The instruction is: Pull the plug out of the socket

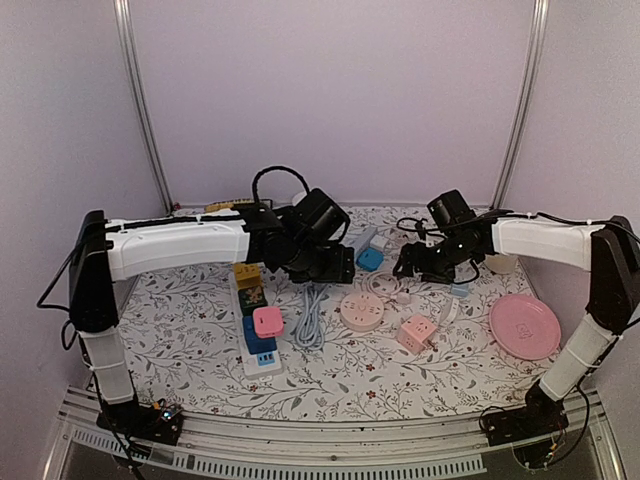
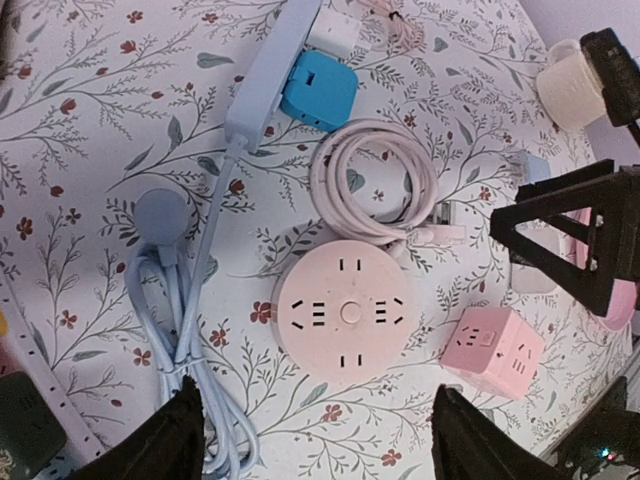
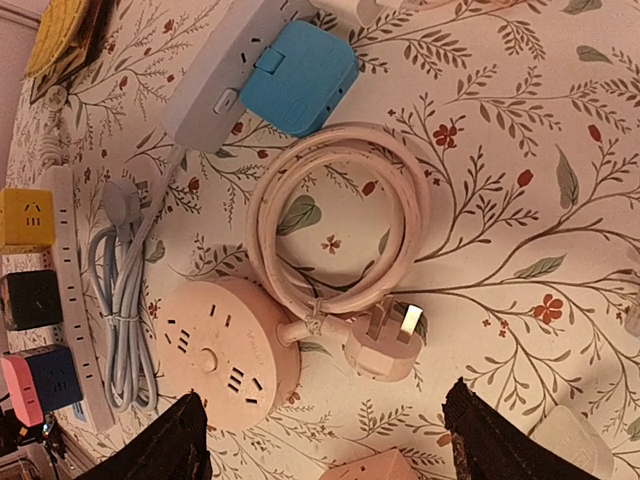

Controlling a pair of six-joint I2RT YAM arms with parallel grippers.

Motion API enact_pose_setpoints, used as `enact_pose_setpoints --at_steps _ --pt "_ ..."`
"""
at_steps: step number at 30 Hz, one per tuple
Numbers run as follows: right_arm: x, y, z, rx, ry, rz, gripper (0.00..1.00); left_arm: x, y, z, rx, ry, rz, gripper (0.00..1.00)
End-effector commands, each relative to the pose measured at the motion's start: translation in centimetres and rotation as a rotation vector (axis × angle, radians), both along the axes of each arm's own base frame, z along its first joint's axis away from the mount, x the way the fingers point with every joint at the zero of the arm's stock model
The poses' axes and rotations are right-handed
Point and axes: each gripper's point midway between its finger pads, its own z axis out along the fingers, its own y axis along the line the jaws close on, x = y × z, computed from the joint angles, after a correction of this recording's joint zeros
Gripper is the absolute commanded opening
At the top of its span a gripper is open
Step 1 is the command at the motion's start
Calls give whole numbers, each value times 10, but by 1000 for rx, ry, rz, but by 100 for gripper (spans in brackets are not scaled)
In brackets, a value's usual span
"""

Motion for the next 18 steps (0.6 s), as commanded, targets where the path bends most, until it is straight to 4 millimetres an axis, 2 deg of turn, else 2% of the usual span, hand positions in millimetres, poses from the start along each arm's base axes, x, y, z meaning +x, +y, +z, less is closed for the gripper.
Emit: enact_pose_setpoints --at_steps 1,4,8,12,14,18 --pt "2 27 -3 7 -5 73 83 3 23 7 -13 -2 78 78" --pt "-3 37 -14 -13 15 103 82 4 28 3 -2 6 85 77" --pt "-5 39 -20 -26 28 108 82 13 29 0 5 2 84 77" --pt "-1 33 -9 -43 -13 85 82 36 21 -5 35 -14 61 77" --pt "0 30 0 -44 -38 75 82 49 15 -18 81 -16 48 77" --pt "-6 20 9 -49 -61 53 82 70 0 -25 139 -49 13 77"
